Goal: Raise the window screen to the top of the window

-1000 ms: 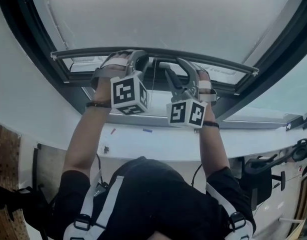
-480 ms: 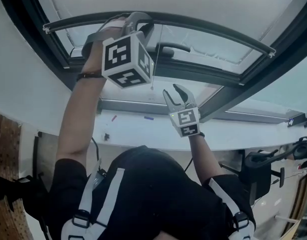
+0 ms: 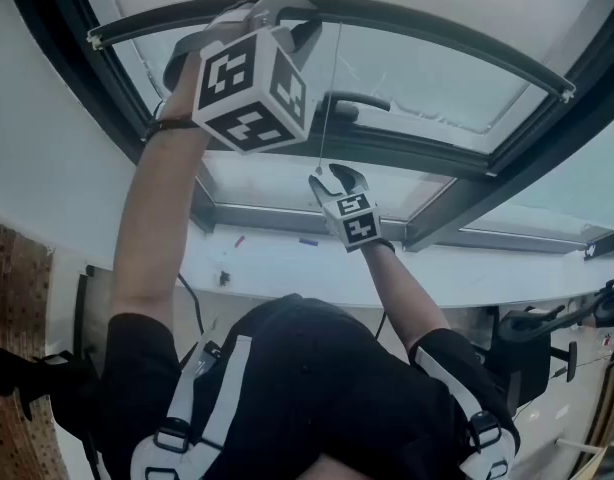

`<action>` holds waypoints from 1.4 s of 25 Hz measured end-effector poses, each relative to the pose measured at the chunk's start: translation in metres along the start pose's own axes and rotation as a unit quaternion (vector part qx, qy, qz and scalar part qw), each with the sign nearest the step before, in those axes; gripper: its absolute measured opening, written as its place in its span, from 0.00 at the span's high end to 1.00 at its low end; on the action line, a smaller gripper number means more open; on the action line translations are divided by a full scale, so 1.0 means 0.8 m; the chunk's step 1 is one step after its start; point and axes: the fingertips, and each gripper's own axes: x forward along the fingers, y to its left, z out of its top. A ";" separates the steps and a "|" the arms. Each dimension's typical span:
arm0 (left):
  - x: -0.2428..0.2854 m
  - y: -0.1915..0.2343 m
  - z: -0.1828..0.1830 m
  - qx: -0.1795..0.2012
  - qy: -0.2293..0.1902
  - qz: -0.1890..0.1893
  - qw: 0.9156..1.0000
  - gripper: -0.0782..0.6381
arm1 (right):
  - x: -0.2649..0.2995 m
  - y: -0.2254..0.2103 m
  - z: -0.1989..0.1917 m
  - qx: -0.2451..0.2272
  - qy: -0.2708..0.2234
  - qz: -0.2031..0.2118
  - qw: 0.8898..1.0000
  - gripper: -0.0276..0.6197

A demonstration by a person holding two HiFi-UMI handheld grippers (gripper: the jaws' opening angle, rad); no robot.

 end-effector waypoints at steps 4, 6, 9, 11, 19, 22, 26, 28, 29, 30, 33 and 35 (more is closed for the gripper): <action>-0.001 0.006 0.002 -0.006 -0.011 0.001 1.000 0.83 | 0.023 -0.008 0.007 0.000 0.004 -0.006 1.000 0.71; -0.002 0.007 0.003 -0.008 -0.015 0.000 1.000 0.83 | 0.032 -0.007 0.004 0.004 0.006 0.000 1.000 0.78; -0.002 0.010 0.004 -0.022 -0.026 -0.005 0.999 0.82 | 0.035 -0.002 -0.002 0.001 0.011 0.007 1.000 0.88; -0.002 0.013 0.005 -0.028 -0.032 -0.007 0.999 0.82 | 0.032 0.000 -0.002 -0.003 0.008 0.011 1.000 0.88; -0.017 0.038 0.020 -0.049 -0.110 0.093 0.988 0.78 | -0.008 -0.009 0.005 0.003 -0.034 -0.009 0.999 0.88; -0.040 0.042 0.022 -0.076 -0.147 0.171 0.971 0.78 | -0.023 0.003 0.008 -0.008 -0.048 -0.005 0.999 0.88; -0.064 0.012 0.003 -0.289 -0.216 0.155 0.920 0.78 | -0.035 0.024 0.025 -0.010 -0.080 -0.004 0.997 0.88; -0.059 -0.009 -0.017 -0.400 -0.233 0.118 0.878 0.78 | -0.041 0.028 0.045 -0.009 -0.102 -0.006 0.995 0.88; -0.057 -0.016 -0.028 -0.434 -0.235 0.110 0.863 0.78 | -0.044 0.028 0.057 -0.010 -0.112 -0.007 0.994 0.88; -0.056 -0.020 -0.038 -0.456 -0.233 0.107 0.852 0.78 | -0.047 0.028 0.068 -0.011 -0.120 -0.008 0.993 0.88; -0.059 -0.028 -0.061 -0.483 -0.227 0.112 0.838 0.78 | -0.054 0.022 0.096 -0.015 -0.136 -0.012 0.991 0.88; -0.062 -0.032 -0.068 -0.483 -0.225 0.119 0.838 0.78 | -0.064 0.015 0.117 -0.019 -0.155 -0.020 0.988 0.88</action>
